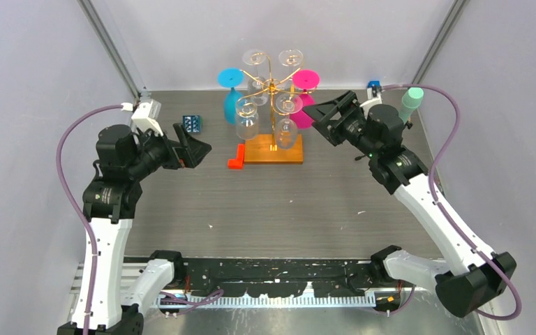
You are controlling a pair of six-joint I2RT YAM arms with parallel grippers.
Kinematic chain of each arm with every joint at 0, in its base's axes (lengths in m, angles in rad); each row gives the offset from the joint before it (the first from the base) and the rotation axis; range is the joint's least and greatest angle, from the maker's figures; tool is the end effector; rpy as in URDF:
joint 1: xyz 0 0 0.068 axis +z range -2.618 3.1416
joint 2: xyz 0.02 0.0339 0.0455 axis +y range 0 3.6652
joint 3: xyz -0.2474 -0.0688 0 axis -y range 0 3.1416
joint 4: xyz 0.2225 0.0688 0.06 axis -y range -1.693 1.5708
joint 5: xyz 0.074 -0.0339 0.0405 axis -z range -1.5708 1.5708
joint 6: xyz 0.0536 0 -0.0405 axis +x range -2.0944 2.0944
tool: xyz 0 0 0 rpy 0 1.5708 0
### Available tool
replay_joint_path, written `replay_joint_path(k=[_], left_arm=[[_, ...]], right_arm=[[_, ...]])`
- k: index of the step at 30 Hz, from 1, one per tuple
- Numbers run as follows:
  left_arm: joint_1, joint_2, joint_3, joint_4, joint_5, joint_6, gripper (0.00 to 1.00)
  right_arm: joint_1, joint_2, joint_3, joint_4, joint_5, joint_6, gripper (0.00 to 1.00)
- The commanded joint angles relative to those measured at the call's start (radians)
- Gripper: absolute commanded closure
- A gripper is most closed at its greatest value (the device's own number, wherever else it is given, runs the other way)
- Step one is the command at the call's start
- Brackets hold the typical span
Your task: Take the wine glass off the wine glass rack
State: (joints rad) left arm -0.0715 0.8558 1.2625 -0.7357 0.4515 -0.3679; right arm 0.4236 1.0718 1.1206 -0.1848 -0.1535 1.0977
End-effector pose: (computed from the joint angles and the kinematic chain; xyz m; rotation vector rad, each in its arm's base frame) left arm 0.1520 -0.0343 0.4039 0.0282 1.9311 -0.7242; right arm 0.2215 0.1089 0.3843 0.5001 1.8065 1.2291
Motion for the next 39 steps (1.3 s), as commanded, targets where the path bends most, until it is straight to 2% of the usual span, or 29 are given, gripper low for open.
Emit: replay_joint_path(k=[1,7,12,21,24,30,34,36,39], left_arm=[[0.002,-0.013,-0.023,0.063,0.029,-0.029,0.00],[-0.004,-0.024,-0.045,0.072,0.023,-0.039,0.00],[-0.009,-0.030,-0.055,0.072,0.016,-0.037,0.00],[-0.017,-0.031,-0.064,0.065,-0.015,-0.023,0.00],[-0.019,-0.031,-0.065,0.061,-0.022,-0.019,0.00],[-0.023,-0.031,-0.063,0.047,-0.065,-0.019,0.00],[-0.025,-0.029,-0.060,0.037,-0.094,-0.016,0.00],[-0.027,-0.030,-0.060,0.035,-0.100,-0.014,0.00],[-0.027,-0.030,-0.059,0.034,-0.109,-0.013,0.00]], right_arm=[[0.033,0.050,0.065,0.092,0.116,0.067,0.28],[0.053,0.129,0.106,0.116,0.148,0.075,0.37],[0.066,0.165,0.110,0.143,0.247,0.076,0.46],[0.069,0.230,0.138,0.175,0.213,0.099,0.59],[0.069,0.233,0.137,0.180,0.197,0.118,0.60],[0.069,0.232,0.141,0.194,0.196,0.133,0.75],[0.069,0.222,0.144,0.168,0.206,0.138,0.88],[0.069,0.216,0.148,0.165,0.204,0.144,0.97],[0.069,0.202,0.148,0.162,0.209,0.158,1.00]])
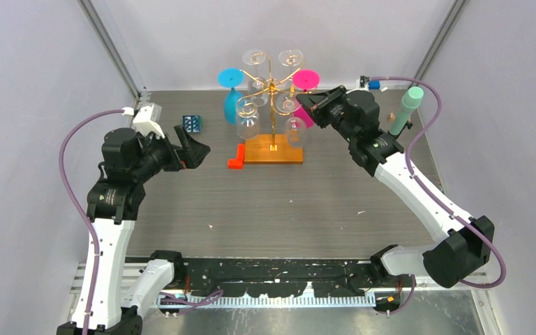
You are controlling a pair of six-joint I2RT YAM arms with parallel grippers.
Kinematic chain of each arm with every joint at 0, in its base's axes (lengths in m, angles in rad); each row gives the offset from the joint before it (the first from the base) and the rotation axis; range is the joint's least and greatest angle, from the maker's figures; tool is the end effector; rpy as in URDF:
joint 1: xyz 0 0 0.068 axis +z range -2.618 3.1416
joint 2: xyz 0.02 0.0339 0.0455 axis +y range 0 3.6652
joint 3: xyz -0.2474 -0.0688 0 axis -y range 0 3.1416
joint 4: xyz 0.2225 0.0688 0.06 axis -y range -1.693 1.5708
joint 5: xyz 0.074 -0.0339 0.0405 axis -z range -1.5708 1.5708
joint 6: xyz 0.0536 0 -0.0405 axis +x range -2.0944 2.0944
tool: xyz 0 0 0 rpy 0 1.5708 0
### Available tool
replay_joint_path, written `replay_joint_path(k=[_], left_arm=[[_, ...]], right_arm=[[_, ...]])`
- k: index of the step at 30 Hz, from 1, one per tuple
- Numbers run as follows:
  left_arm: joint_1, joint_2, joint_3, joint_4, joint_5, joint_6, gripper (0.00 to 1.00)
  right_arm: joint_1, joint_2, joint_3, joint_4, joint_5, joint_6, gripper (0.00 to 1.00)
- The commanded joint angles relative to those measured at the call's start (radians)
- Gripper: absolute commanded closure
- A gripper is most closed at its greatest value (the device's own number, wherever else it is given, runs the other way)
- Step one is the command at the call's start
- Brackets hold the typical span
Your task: Take the wine glass off the wine glass rack
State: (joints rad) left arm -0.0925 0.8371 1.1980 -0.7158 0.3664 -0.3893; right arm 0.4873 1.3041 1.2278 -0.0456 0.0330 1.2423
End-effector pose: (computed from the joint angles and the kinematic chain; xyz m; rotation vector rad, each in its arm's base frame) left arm 0.1552 -0.0337 0.3888 -0.0395 1.9593 -0.6724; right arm 0.2728 0.1426 0.3795 0.7110 1.7193 1.2329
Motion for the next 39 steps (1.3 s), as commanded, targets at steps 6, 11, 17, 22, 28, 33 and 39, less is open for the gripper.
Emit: replay_joint_path(k=[6,11,17,22,28,33,39], left_arm=[[-0.007,-0.010,0.006,0.010,-0.030,0.009,0.00],[-0.008,-0.012,0.002,0.009,-0.038,0.009,0.00],[-0.008,-0.009,-0.002,0.010,-0.041,0.007,0.00],[-0.007,-0.010,-0.005,0.010,-0.045,0.009,0.00],[-0.007,-0.011,-0.006,0.003,-0.053,0.012,0.00],[-0.007,-0.013,-0.004,0.001,-0.054,0.014,0.00],[-0.008,-0.014,-0.002,-0.005,-0.058,0.018,0.00]], right_arm=[[0.005,-0.065,0.035,0.023,0.022,0.034,1.00],[0.006,-0.086,0.022,0.036,-0.016,0.067,1.00],[0.017,-0.084,0.013,0.064,-0.070,0.083,1.00],[0.030,-0.059,0.015,0.096,-0.090,0.090,1.00],[0.042,-0.021,0.048,0.112,-0.093,0.079,1.00],[0.045,0.016,0.067,0.137,-0.087,0.076,1.00],[0.046,0.047,0.105,0.156,-0.048,0.047,1.00]])
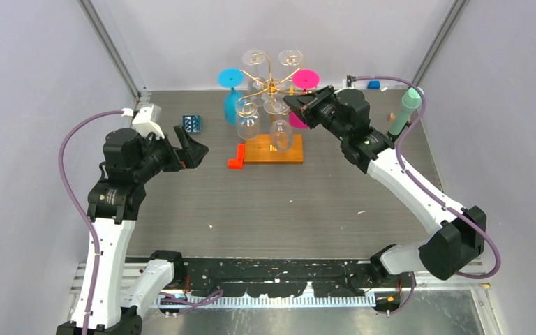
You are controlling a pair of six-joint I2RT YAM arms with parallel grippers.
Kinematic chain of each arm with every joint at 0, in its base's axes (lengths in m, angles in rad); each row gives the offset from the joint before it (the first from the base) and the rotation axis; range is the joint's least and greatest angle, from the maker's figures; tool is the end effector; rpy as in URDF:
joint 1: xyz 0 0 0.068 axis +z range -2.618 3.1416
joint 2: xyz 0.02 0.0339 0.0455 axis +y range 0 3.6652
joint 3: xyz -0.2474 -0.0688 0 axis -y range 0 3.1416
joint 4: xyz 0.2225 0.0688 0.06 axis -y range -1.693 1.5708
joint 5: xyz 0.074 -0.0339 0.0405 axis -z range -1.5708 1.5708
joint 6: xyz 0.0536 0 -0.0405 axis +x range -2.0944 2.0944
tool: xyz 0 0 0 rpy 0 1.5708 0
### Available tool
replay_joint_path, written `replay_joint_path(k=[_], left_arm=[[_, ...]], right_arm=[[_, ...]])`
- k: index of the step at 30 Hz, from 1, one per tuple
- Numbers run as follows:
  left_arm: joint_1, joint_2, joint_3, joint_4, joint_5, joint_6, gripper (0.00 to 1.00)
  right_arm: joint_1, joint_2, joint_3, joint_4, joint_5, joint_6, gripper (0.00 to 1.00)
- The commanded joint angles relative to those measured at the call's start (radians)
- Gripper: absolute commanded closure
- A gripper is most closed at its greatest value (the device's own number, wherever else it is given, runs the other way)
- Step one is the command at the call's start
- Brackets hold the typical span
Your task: Take the wine glass off the wine glass rack
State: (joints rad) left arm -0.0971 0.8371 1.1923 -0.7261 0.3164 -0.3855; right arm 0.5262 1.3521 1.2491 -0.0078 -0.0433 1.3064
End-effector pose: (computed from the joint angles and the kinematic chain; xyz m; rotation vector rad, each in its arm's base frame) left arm 0.1562 -0.0320 0.3856 -0.0701 1.9727 -0.6248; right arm 0.2760 0.1630 0.3777 0.6851 1.7627 1.3673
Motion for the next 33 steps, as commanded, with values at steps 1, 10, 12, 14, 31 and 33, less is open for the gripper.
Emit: replay_joint_path(k=[1,10,12,14,31,33], left_arm=[[-0.003,-0.014,0.003,0.005,-0.008,0.014,0.00],[-0.004,-0.016,0.003,0.001,-0.009,0.016,0.00],[-0.004,-0.016,0.004,-0.001,-0.010,0.017,0.00],[-0.005,-0.016,0.004,-0.002,-0.012,0.019,0.00],[-0.004,-0.016,0.005,0.001,0.016,0.014,0.00],[-0.004,-0.016,0.002,0.007,0.029,0.013,0.00]], right_arm=[[0.008,0.005,0.087,0.120,0.036,-0.024,1.00],[0.008,0.021,0.102,0.142,0.179,-0.056,1.00],[0.008,0.018,0.102,0.131,0.209,-0.062,1.00],[0.008,0.009,0.097,0.117,0.244,-0.064,1.00],[0.009,-0.209,-0.076,0.041,0.368,0.072,1.00],[0.010,-0.238,-0.105,0.029,0.361,0.102,1.00]])
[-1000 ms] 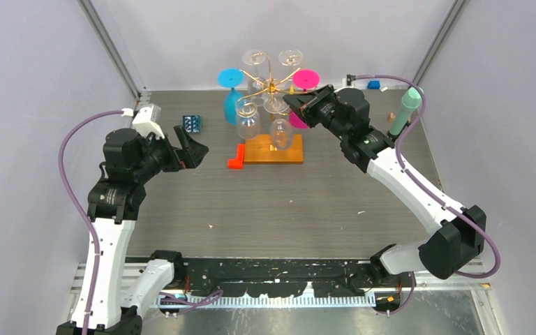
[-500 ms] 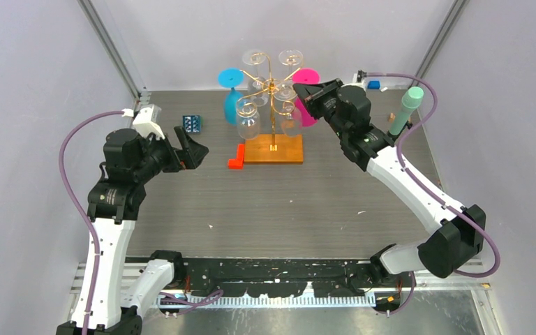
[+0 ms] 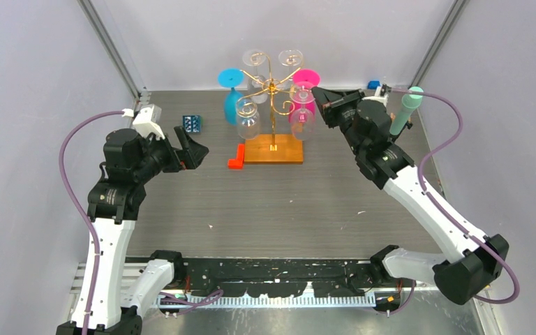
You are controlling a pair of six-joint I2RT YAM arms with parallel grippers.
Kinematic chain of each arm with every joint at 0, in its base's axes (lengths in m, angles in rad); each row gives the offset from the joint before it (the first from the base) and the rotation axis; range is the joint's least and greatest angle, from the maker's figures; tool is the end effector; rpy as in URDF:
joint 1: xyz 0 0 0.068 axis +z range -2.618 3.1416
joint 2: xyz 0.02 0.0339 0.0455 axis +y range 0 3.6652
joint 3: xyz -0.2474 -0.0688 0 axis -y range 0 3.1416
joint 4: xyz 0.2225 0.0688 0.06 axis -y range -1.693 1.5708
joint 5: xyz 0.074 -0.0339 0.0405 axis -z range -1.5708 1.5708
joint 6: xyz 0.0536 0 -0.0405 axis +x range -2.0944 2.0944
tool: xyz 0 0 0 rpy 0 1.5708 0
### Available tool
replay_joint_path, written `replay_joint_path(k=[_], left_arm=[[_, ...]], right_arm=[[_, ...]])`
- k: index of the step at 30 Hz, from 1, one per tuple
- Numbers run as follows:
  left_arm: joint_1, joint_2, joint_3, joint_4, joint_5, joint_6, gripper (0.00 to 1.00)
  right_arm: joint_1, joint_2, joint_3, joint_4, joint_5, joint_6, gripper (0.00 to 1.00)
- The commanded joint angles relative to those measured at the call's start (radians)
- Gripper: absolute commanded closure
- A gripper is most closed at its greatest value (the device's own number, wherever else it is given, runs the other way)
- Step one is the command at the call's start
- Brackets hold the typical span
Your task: Take the wine glass off the wine glass rack
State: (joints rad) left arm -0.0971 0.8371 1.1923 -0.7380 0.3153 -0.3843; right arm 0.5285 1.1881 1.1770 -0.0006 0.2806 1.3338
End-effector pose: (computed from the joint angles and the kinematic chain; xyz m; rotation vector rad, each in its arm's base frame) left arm 0.1556 -0.0319 0.3842 -0.0728 1.9843 -0.6227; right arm 0.2461 0.1265 0.3991 0.8879 1.4768 1.2095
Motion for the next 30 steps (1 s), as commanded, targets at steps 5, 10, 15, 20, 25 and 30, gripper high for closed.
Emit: replay_joint_path(k=[5,10,15,20,25,30], left_arm=[[-0.004,-0.013,-0.007,0.050,0.121,0.005,0.00],[-0.004,-0.012,-0.039,0.122,0.287,-0.001,0.00],[-0.005,-0.003,-0.113,0.294,0.367,-0.100,0.00],[-0.055,0.018,-0.234,0.524,0.442,-0.178,0.00],[-0.215,0.020,-0.366,0.758,0.403,-0.167,0.00],[-0.363,0.048,-0.476,0.998,0.378,-0.083,0.00]], right_arm=[[0.017,-0.140,-0.077,-0.028,0.025,0.094,1.00],[0.030,-0.206,-0.111,-0.085,-0.025,0.107,1.00],[0.049,-0.250,-0.178,-0.116,-0.074,0.113,1.00],[0.067,-0.281,-0.303,-0.075,-0.143,0.165,1.00],[0.081,-0.286,-0.331,-0.053,-0.218,0.206,1.00],[0.095,-0.272,-0.324,-0.012,-0.311,0.266,1.00]])
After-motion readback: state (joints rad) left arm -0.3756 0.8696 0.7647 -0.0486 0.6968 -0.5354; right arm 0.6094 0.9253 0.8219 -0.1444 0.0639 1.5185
